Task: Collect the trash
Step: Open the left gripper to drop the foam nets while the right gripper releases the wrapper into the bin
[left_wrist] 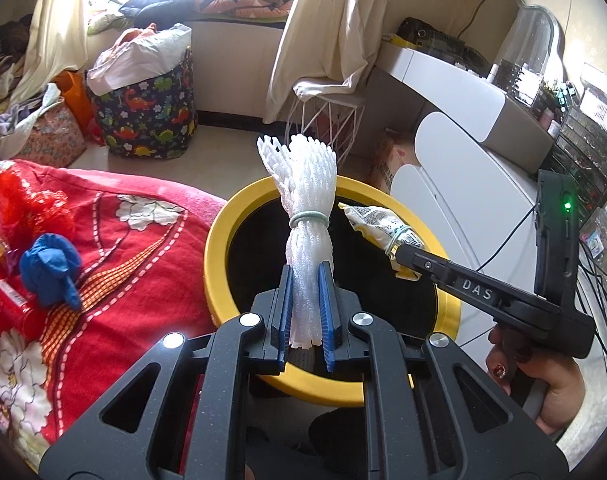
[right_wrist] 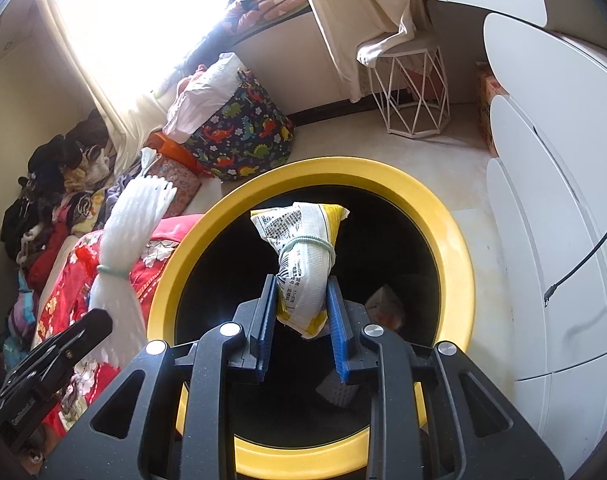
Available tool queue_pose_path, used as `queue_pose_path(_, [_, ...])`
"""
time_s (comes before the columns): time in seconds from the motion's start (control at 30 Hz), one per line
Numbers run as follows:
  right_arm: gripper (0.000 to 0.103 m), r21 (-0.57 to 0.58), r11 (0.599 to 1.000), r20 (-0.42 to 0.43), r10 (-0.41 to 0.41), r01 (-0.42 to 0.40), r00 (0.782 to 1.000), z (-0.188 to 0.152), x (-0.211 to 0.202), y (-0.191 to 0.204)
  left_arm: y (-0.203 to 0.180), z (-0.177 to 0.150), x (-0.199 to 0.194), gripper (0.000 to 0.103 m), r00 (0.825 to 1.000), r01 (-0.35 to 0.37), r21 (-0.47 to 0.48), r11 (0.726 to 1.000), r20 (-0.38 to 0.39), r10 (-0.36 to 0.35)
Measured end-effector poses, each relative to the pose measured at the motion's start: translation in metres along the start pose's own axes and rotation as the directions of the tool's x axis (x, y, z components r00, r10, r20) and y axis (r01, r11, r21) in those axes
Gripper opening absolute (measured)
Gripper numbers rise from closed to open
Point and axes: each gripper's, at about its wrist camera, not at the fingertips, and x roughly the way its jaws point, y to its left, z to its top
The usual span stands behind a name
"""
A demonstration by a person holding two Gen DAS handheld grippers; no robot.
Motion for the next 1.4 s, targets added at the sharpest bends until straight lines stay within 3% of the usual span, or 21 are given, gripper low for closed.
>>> queue_pose_path(0.1, [0.027,0.015,1.0,0.008,0.003,-0.003,1.0,0.0,-0.002,-0.002,-0.005,0.003,0.006,0.008,1.0,0.007,0.015,1.0,-0.004,-0.007])
queue_pose_path(0.2, [0.036,0.04,0.999,0.033,0.007,-0.008,0.999,0.001,-0.006,-0.007,-0.009,0.005,0.013,0.009,1.0,0.017,0.025,1.0,-0.009,-0.017])
queue_pose_path(0.27, [0.038,0.059,0.998,0.052,0.009,-0.012,0.999,0.002,-0.011,-0.009,-0.01,0.006,0.017,0.018,1.0,0.019,0.027,0.999,-0.014,-0.019])
queue_pose_path(0.43, [0.046,0.077,0.997,0.074,-0.004,-0.002,0.997,0.003,-0.014,-0.014,-0.008,0.006,0.017,0.074,1.0,-0.001,0.0,1.0,-0.001,0.001])
queue_pose_path(0.53, [0.049,0.078,0.997,0.074,-0.001,-0.005,0.997,0.002,-0.014,-0.011,-0.004,0.005,0.011,0.091,1.0,-0.015,-0.018,1.0,0.011,0.015])
queue_pose_path(0.8, [0.07,0.019,1.0,0.083,0.022,-0.024,0.996,0.0,-0.016,0.009,0.012,-0.004,-0.014,0.092,0.996,-0.083,-0.053,0.995,0.04,0.086])
queue_pose_path(1.4, [0.075,-0.164,0.985,0.145,0.07,-0.046,0.987,-0.01,-0.031,0.067,0.057,-0.012,-0.078,0.092,0.962,-0.213,-0.132,0.968,0.145,0.231])
